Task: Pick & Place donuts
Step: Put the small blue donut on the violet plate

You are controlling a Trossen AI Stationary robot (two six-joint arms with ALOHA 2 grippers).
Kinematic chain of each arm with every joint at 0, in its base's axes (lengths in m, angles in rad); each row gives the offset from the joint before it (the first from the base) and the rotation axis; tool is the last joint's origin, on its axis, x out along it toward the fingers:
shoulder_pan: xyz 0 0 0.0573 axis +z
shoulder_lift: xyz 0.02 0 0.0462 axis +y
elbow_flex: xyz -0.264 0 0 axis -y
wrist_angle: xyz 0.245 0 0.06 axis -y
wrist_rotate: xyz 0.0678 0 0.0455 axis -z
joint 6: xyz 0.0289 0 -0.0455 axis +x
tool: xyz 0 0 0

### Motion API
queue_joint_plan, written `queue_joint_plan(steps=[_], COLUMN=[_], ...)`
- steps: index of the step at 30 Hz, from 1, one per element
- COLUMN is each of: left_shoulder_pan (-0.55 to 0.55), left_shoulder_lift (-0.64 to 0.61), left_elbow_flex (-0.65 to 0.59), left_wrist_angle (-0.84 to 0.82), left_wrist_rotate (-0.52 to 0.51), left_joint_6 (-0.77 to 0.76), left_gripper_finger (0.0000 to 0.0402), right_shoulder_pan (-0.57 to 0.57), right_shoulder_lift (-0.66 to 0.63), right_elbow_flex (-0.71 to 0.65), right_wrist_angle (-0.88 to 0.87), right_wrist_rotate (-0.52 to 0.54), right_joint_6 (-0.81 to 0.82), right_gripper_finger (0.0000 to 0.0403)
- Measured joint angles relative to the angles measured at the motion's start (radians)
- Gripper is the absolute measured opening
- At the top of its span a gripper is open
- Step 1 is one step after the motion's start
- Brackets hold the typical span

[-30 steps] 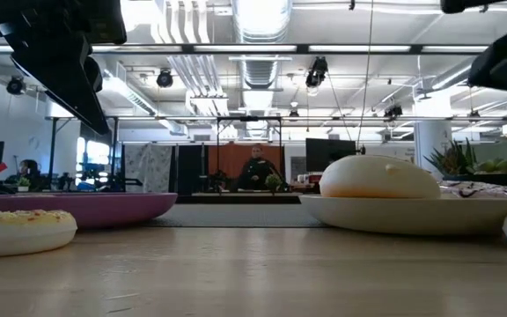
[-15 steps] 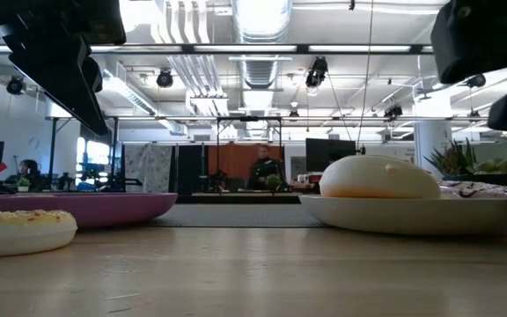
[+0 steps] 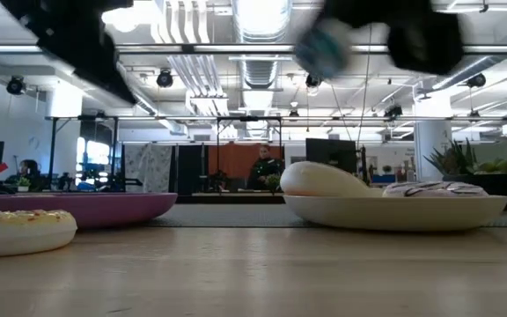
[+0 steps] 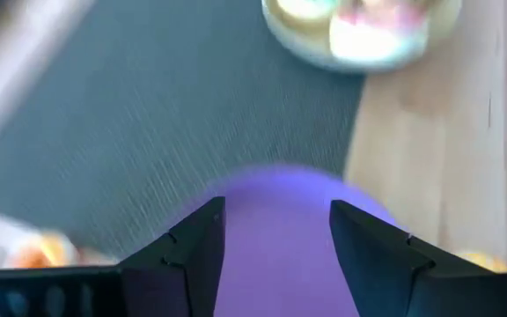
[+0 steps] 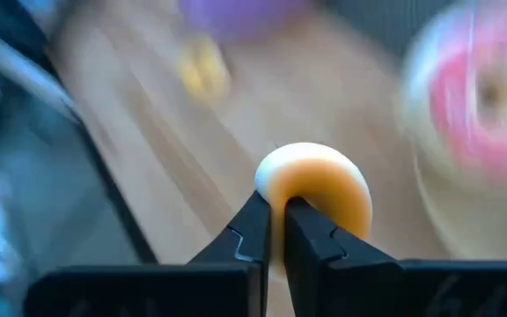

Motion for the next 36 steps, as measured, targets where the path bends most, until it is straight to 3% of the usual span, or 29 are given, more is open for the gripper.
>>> queue_joint_plan(steps=[6,10,12,15,20,23,27,32,36], left_shoulder_pan=[-0.039,-0.072,-0.064,-0.027,0.075,0.127,0.169,0.192,0.201], left_shoulder_lift=[-0.024,-0.025,-0.025,-0.017,0.002,0.002,0.002,0.002,0.002], left_elbow_flex=[0.048,0.054,0.051,0.038,0.035,0.036,0.036,0.038,0.041], left_wrist_angle=[0.134,0.378,0.536,0.725,0.812,0.833,0.871,0.91,0.913], left_wrist_rotate=[-0.265,-0.576,-0.64,-0.583,-0.532,-0.456,-0.44,-0.348,-0.333], left_joint_6=[0.233,0.512,0.658,0.843,0.987,0.992,0.975,0.965,0.938], left_gripper_finger=[0.0179,0.0179,0.0179,0.0179,0.0179,0.0179,0.0179,0.0179,0.0174], right_shoulder_pan=[-0.151,-0.242,-0.277,-0.317,-0.36,-0.37,-0.38,-0.4,-0.412], right_shoulder_lift=[-0.181,-0.224,-0.211,-0.164,-0.079,-0.049,-0.046,-0.058,-0.057], right_elbow_flex=[-0.143,-0.256,-0.278,-0.267,-0.166,-0.118,-0.106,-0.118,-0.121], right_wrist_angle=[0.449,0.876,1.048,1.163,1.18,1.177,1.175,1.176,1.171], right_wrist_rotate=[0.166,0.293,0.301,0.291,0.187,0.181,0.178,0.165,0.14], right_joint_6=[-0.004,-0.036,-0.073,-0.102,-0.053,-0.056,-0.074,-0.076,-0.075], right_gripper_finger=[0.0013,0.0013,0.0013,0.0019,0.0067,0.01,0.0127,0.0136,0.0134])
